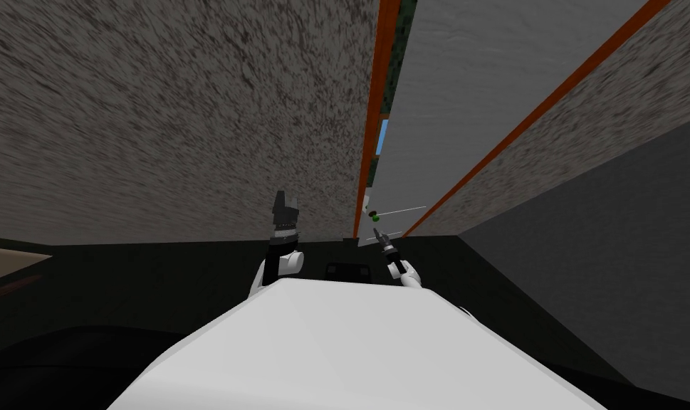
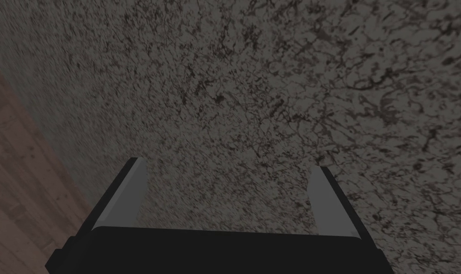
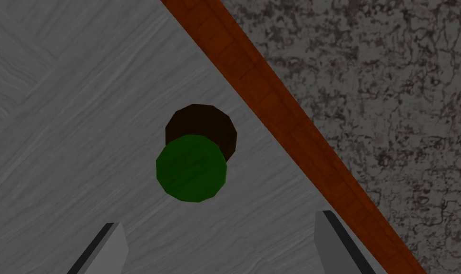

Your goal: Pull the door open

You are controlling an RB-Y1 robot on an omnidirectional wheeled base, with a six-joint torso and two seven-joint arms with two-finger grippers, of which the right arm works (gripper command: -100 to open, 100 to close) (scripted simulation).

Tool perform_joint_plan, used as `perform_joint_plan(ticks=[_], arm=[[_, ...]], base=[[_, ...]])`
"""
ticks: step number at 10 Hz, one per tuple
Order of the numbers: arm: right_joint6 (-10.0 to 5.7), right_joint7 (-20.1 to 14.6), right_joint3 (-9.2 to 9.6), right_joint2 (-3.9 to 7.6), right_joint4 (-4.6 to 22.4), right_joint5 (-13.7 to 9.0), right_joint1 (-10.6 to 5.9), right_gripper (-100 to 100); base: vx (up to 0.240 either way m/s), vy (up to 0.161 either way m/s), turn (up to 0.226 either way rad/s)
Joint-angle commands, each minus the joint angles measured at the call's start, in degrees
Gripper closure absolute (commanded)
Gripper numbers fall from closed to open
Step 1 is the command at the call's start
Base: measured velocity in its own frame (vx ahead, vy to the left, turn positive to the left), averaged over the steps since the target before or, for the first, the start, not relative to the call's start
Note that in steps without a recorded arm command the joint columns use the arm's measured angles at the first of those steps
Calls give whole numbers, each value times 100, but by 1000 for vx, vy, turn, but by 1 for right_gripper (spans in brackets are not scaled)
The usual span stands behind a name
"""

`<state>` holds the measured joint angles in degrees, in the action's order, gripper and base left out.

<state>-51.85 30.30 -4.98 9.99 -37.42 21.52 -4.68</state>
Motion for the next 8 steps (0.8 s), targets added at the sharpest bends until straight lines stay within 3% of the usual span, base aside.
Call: perform_joint_plan(ticks=[1,8], arm=[[26,286,14,-34,-54,28,23,-100],[103,1313,53,-114,-221,103,96,-100]], base=[[-33,-46,-14],[-21,-29,-6]])
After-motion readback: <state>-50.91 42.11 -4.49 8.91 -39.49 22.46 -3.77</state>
